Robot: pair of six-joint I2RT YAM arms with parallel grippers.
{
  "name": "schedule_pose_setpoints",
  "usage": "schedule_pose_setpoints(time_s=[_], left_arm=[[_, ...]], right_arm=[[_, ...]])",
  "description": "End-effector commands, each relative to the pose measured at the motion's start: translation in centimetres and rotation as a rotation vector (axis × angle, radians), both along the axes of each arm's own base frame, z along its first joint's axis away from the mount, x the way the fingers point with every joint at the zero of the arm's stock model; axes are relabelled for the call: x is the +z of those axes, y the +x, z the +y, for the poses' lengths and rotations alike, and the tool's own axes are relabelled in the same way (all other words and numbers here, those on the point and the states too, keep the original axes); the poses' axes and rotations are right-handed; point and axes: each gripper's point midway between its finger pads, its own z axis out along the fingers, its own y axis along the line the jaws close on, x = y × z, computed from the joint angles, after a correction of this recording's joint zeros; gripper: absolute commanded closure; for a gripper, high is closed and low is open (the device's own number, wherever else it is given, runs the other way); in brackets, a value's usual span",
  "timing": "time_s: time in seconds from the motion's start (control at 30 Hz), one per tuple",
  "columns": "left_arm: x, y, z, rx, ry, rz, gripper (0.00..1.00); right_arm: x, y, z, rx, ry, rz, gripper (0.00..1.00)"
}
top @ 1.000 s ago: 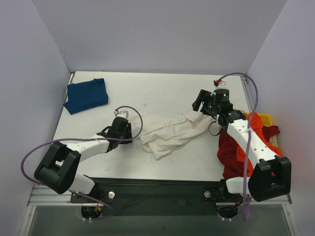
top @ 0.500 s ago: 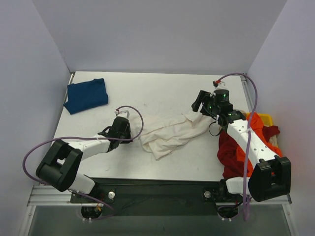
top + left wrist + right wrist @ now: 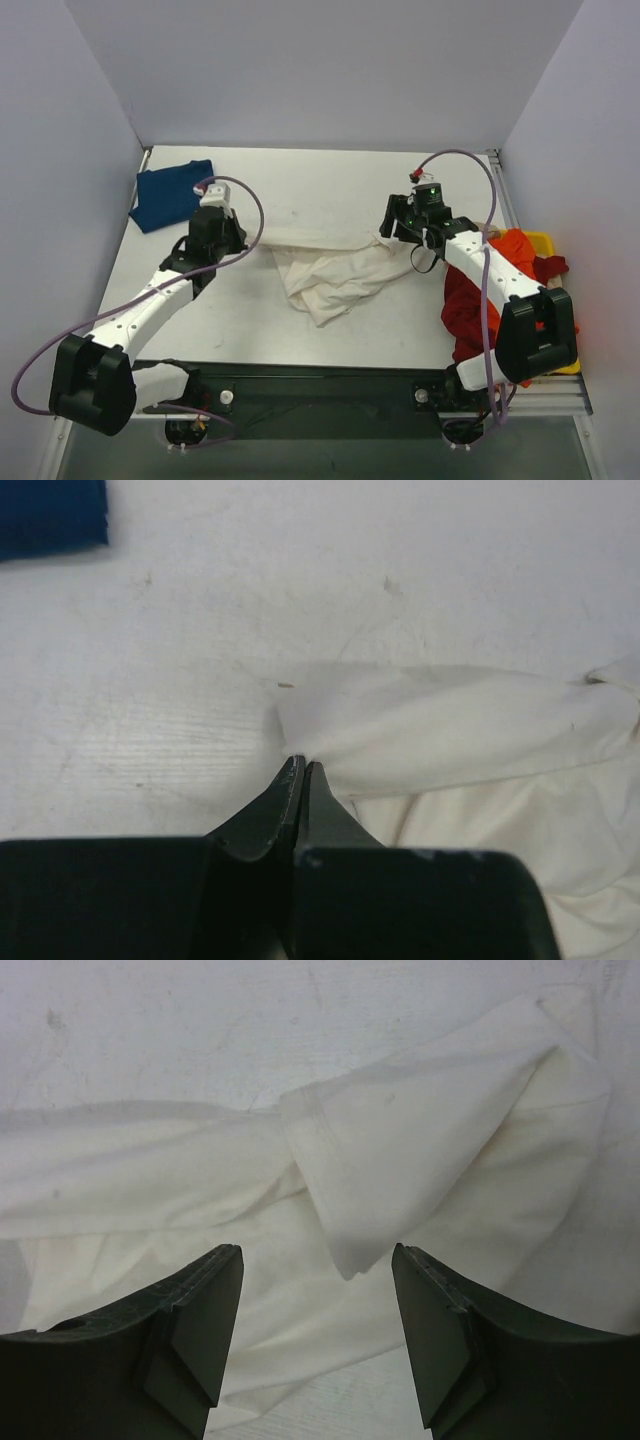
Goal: Fold and stack the t-shirts
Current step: Flatten out the tshirt
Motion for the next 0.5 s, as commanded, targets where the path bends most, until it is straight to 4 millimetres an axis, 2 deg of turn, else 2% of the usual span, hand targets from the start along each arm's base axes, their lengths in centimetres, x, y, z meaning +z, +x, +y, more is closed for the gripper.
schedule_pose_setpoints(time_s=[0.0,0.1,0.3,0.37,0.4,0.47], left_arm=[[4.3,1.9,1.8,0.004,-0.036,-0.101,1.00],[5.7,2.8,3.1,0.015,-0.052,-0.130,1.00],[4.7,3.4,4.5,0.016,-0.075,-0.115,1.00],[3.8,3.1,4.4,0.001,-0.091,-0.092,1.00],[4.4,3.5,4.6,0.003,-0.100,-0.123,1.00],[4.2,3.4,4.7,0.001,-0.104,-0.121,1.00]], right_arm=[[0.3,-0.5,0.1,-0.009,-0.131,0.001,0.38],[0.0,-1.2,-0.1,-0.027,-0.153,0.002,0.38],[-2.0,-2.0,0.5,-0.019,-0.156,0.055,0.38],[-2.4,-1.7,1.1,-0.004,-0.148,0.069,0.38],[-3.2,-1.6,1.4,0.005,-0.148,0.089,0.38],[-3.8,-1.4,2.5,0.034,-0.133,0.098,0.38]])
